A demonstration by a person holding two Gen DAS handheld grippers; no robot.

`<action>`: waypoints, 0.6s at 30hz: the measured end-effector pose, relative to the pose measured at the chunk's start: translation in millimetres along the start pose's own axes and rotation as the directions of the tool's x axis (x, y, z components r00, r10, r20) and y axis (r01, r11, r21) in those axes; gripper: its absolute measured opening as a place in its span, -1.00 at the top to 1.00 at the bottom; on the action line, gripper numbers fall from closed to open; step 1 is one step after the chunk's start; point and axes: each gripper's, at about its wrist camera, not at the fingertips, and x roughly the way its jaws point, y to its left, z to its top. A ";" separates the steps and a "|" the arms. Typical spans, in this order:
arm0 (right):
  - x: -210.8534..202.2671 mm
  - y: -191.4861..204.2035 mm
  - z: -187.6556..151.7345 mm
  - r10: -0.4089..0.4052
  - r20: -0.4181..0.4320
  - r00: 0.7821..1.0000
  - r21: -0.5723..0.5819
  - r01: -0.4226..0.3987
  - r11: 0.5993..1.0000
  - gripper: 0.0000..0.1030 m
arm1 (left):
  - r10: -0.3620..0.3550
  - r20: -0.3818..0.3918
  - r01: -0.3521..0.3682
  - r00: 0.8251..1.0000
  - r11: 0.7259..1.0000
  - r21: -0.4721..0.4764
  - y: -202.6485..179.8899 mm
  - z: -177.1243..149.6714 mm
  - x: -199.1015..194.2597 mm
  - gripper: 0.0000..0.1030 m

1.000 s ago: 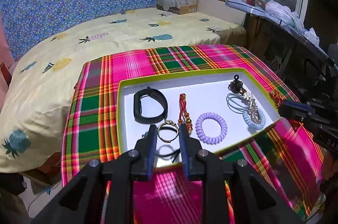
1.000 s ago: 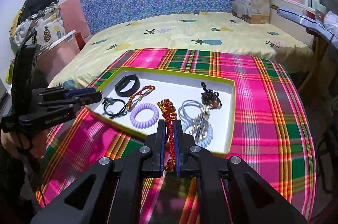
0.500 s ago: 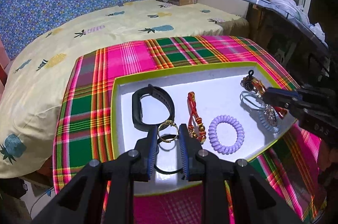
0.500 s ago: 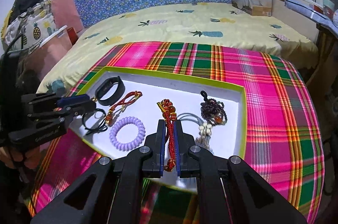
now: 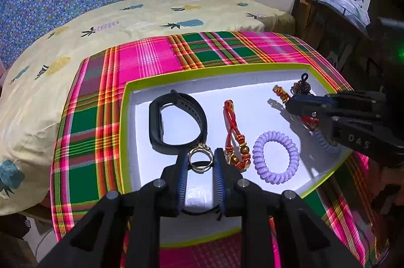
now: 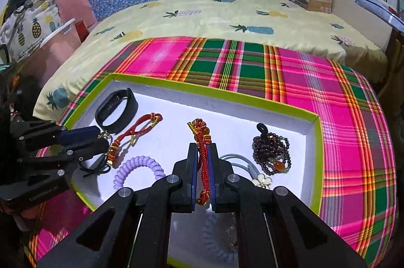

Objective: Organize jewelry
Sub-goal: 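Open both tools to release the ring and tassel cord into the box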

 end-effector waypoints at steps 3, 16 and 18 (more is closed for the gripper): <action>3.0 -2.7 -0.2 -0.004 -0.014 1.000 0.010 0.004 1.000 0.85 | -0.005 -0.001 0.005 1.000 1.000 -0.007 1.8 -0.1 0.4 0.56; -16.8 3.2 -2.8 -0.002 0.016 1.000 0.004 0.002 1.000 0.70 | 0.004 0.015 -0.004 1.000 1.000 -0.023 0.7 -2.8 -16.1 0.56; -28.5 5.9 -6.0 -0.004 0.030 1.000 0.008 0.004 1.000 0.70 | 0.005 0.028 -0.005 1.000 0.999 -0.033 -0.8 -5.4 -26.2 0.56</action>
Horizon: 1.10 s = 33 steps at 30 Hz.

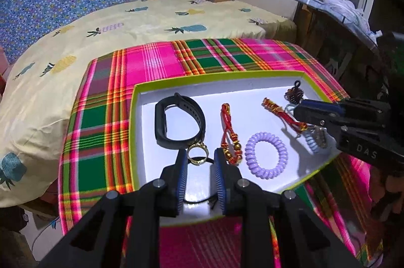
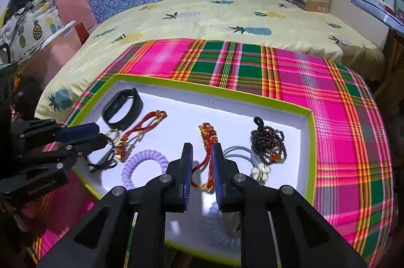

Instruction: Organize jewelry

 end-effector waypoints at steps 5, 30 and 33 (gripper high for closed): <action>-32.7 5.6 -11.0 -0.005 0.038 0.999 0.014 0.004 1.000 0.70 | 0.001 0.043 -0.001 0.999 1.000 -0.014 -5.8 -11.5 -30.6 0.50; -141.0 51.5 -118.5 -0.062 0.101 0.993 0.055 0.057 0.997 0.69 | 0.041 0.083 -0.035 0.996 0.996 -0.078 -46.9 -104.0 -123.6 0.50; -145.3 53.2 -127.9 -0.072 0.091 0.993 0.063 0.067 0.996 0.68 | 0.054 0.079 -0.048 0.995 0.995 -0.082 -49.3 -111.4 -126.9 0.49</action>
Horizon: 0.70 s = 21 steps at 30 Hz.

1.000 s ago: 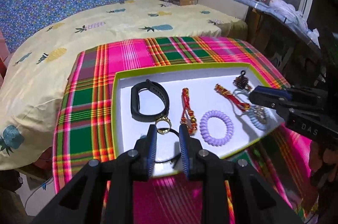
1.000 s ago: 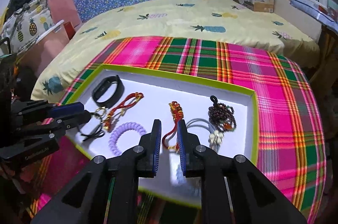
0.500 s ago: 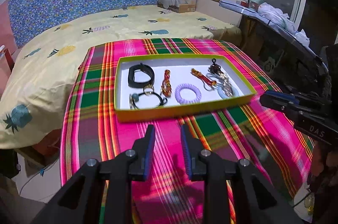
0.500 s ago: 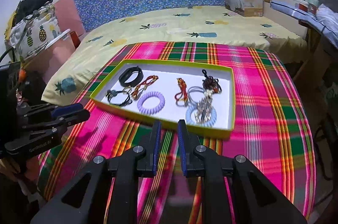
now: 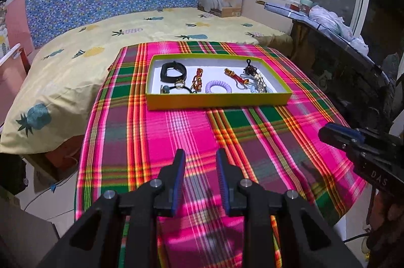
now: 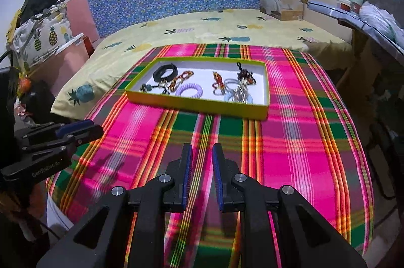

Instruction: Organize jewelry

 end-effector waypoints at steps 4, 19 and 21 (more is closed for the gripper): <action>-3.5 1.9 -8.9 -0.011 -0.011 1.000 -0.001 0.011 1.000 0.68 | 0.013 -0.003 -0.013 1.000 1.000 -0.002 -2.5 -6.9 -3.4 0.49; -5.0 5.6 -12.8 -0.013 -0.015 1.000 -0.008 0.013 1.000 0.68 | 0.018 0.003 -0.018 1.000 1.000 -0.001 -4.6 -10.0 -6.7 0.49; -4.4 6.2 -13.0 -0.014 -0.016 1.000 -0.008 0.014 1.000 0.68 | 0.019 0.002 -0.019 1.000 1.000 -0.002 -3.8 -9.8 -6.0 0.50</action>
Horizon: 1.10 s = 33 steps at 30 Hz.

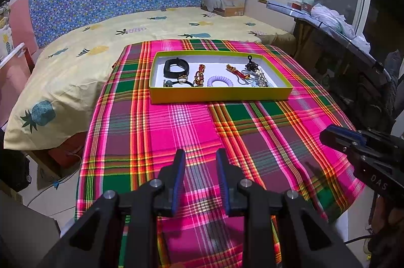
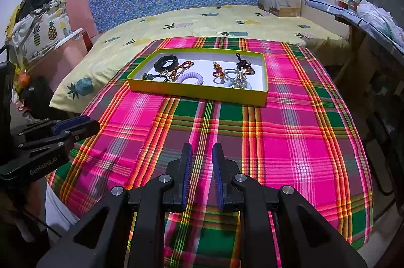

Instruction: Organize jewelry

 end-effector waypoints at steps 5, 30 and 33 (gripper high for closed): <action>1.4 -0.2 0.5 -0.001 -0.003 1.000 0.001 0.001 1.000 0.68 | -0.003 0.000 0.003 1.000 1.000 -0.002 0.3 0.7 1.4 0.49; 5.9 0.3 0.1 0.001 -0.016 1.000 0.001 -0.001 1.000 0.68 | 0.000 -0.013 0.000 1.000 1.000 0.014 -2.5 0.4 8.1 0.50; 7.7 0.6 0.1 0.002 -0.020 1.000 0.000 -0.002 1.000 0.68 | 0.001 -0.013 -0.001 1.000 1.000 0.021 -3.9 0.2 8.5 0.50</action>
